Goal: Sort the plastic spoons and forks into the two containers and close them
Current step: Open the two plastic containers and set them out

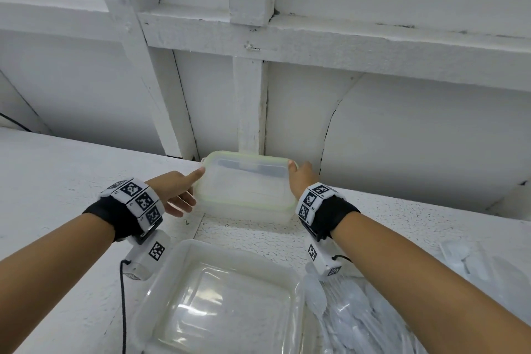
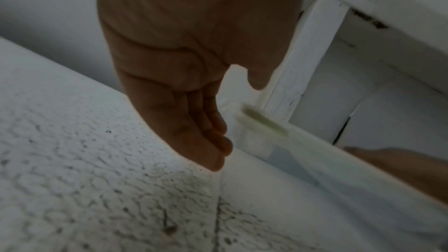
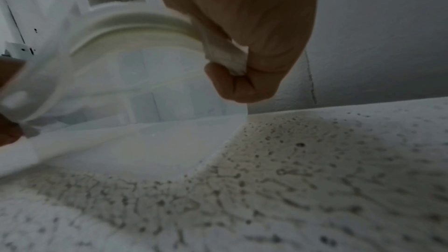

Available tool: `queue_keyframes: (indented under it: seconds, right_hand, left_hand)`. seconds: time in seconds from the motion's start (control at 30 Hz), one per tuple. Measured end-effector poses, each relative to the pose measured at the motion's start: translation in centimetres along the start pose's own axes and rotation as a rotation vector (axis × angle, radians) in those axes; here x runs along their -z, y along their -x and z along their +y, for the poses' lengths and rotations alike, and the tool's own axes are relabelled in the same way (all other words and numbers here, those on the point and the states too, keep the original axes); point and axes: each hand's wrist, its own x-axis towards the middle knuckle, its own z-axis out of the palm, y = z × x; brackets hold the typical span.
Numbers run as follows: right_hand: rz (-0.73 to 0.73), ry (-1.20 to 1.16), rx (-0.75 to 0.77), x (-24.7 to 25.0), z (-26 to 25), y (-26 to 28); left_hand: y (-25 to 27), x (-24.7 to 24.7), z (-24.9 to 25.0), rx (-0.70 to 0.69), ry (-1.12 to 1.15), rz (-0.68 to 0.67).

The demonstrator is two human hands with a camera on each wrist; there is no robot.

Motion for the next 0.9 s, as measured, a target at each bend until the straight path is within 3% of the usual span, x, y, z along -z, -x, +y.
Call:
queue_keyframes:
  seconds: [0.17,0.37,0.53,0.67,0.8,0.9]
  right_hand:
    - [-0.069,0.167,-0.012,0.6,0.7,-0.5]
    - [-0.028,0.061,-0.061,-0.3,0.4,-0.7]
    - [0.074,-0.001,0.001,-0.4,1.0,-0.8]
    - [0.014,0.064,-0.001,-0.2,0.5,-0.6]
    - [-0.053,0.137,0.111,1.1,-0.8,0.3]
    - [-0.152,0.325,0.184,2.4,-1.4,0.8]
  left_hand:
    - [0.3,-0.2,-0.3,-0.047,0.097,-0.039]
    - [0.7,-0.3,-0.3,-0.086,0.135,-0.023]
    - [0.7,-0.4,-0.5,-0.093,0.16,-0.005]
    - [0.7,-0.6,-0.5,-0.067,0.176,0.005]
    - [1.0,-0.9,-0.7,0.036,0.209,-0.046]
    - [1.0,-1.0,-0.8,0.066,0.254,-0.077]
